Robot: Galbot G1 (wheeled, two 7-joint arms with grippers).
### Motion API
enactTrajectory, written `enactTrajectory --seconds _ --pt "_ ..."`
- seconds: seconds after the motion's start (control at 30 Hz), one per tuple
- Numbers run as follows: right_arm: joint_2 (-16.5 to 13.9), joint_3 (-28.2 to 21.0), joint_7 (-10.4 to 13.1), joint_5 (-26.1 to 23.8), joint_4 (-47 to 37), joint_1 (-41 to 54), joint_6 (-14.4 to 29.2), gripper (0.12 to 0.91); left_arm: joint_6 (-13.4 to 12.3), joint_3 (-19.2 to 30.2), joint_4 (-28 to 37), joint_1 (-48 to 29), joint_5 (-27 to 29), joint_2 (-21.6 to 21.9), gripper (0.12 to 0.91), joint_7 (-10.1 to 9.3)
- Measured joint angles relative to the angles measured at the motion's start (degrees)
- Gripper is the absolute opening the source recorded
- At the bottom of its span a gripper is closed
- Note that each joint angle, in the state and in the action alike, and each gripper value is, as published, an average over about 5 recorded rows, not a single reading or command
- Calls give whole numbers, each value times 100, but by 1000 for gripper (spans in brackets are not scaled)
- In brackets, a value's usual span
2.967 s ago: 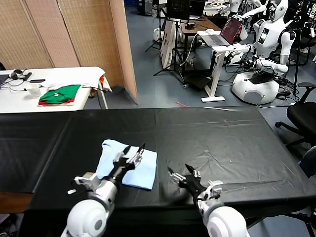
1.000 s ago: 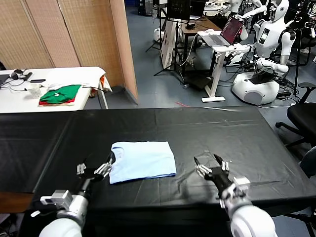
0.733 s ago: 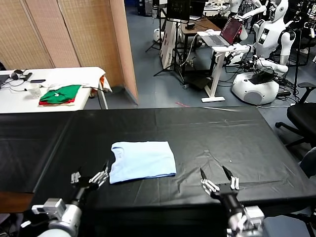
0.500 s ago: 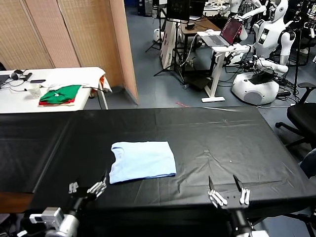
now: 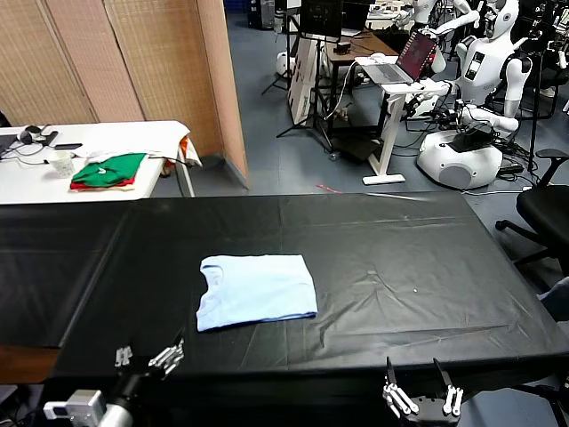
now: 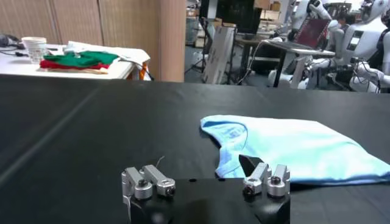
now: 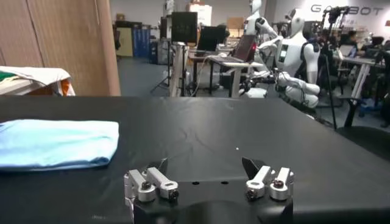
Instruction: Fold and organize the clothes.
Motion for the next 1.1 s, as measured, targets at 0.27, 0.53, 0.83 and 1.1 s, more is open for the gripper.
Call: enactTrajectory --seconds 0.27,0.53,0.83,1.1 --pt "3 -6 1 -3 3 -69 4 907 -2 -14 15 55 14 -8 907 54" --pt "5 -8 2 -3 5 -86 4 907 -7 -38 15 82 17 -7 907 106" --pt "5 -8 2 -3 5 -90 4 907 -14 -61 -1 131 27 -7 907 149" --pt "5 -8 2 -2 5 -92 3 907 -47 -69 -4 171 32 -8 907 176"
